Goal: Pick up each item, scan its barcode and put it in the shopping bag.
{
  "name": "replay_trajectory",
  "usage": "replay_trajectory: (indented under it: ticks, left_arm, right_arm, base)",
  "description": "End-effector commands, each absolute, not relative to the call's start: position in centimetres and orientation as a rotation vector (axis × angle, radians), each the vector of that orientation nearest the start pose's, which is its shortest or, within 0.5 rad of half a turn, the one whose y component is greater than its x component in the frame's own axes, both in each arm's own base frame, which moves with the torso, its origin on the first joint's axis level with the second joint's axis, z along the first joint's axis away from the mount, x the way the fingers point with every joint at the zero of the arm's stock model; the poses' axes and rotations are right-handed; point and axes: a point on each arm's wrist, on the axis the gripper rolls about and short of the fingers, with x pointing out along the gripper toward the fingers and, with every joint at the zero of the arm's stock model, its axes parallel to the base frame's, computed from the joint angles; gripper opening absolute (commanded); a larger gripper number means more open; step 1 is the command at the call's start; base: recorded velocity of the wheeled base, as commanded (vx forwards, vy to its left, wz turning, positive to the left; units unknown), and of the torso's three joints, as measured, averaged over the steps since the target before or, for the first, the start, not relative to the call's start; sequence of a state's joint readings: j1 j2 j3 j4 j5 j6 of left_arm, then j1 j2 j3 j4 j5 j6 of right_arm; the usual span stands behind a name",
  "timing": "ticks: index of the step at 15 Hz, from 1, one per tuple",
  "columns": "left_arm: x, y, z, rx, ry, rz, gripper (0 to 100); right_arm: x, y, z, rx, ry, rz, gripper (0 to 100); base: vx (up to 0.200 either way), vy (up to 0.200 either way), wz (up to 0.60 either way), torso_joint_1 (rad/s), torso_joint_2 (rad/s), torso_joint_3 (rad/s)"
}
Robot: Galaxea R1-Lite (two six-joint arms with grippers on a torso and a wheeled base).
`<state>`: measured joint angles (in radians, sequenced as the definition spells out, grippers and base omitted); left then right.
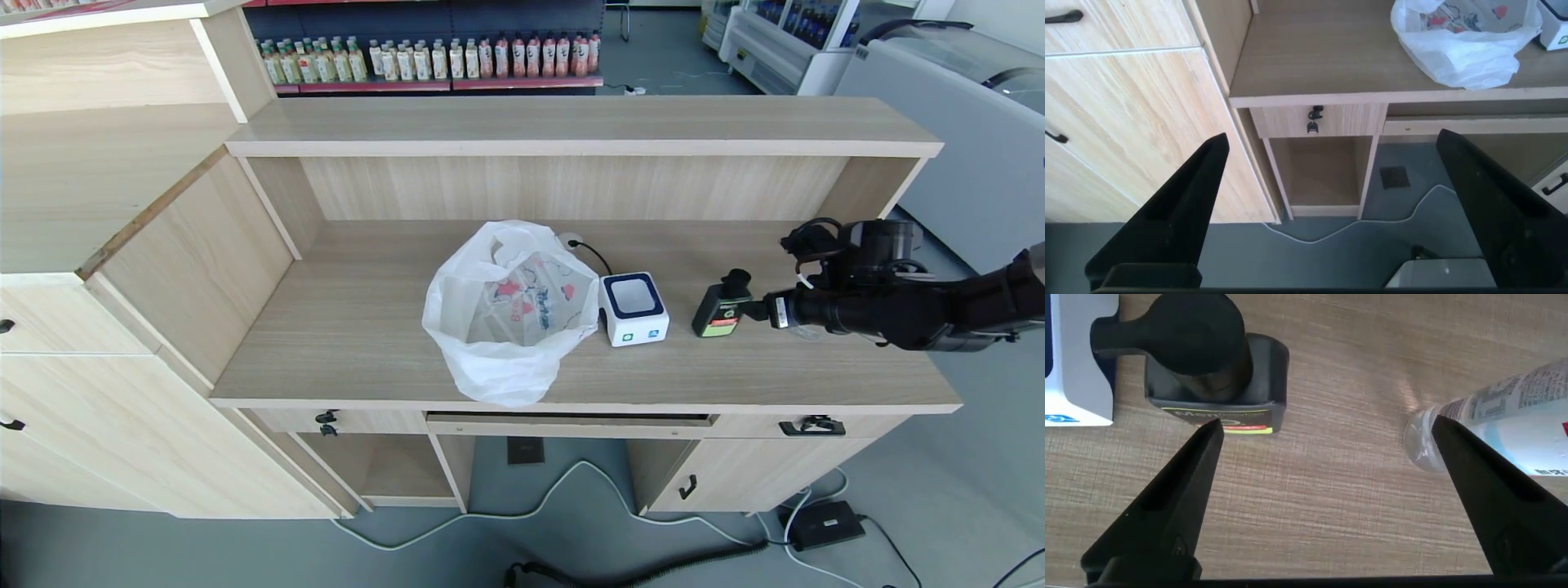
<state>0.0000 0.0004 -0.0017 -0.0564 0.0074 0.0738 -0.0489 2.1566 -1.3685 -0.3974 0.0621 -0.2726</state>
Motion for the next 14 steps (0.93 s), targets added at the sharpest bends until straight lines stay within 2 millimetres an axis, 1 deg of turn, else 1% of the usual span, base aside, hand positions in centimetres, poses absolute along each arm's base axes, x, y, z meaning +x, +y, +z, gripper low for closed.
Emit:
replay_trajectory:
  ticks: [1,4,8,14]
  left_arm:
    - [-2.3,0.0,8.2,0.073,-0.058,0.010,100]
    - [-2.3,0.0,8.2,0.073,-0.058,0.010,100]
    - [-2.3,0.0,8.2,0.073,-0.058,0.010,100]
    - [-2.3,0.0,8.2,0.073,-0.058,0.010,100]
  right_arm:
    - [44.4,-1.6,13.0,-0.264,0.399,0.083,100]
    - [45.3,-0.5,12.5,-0.269,0.391,0.107,100]
    - [47.0,1.1,11.6,-0.271,0.367,0.159,100]
    - [48.0,2.8,10.6,-0.256,0.328,0.282,100]
  base:
    - [0.000,0.000,0.00,0.000,0.00,0.000]
    - [0.000,0.000,0.00,0.000,0.00,0.000]
    - [0.000,0.000,0.00,0.000,0.00,0.000]
    - [0.000,0.000,0.00,0.000,0.00,0.000]
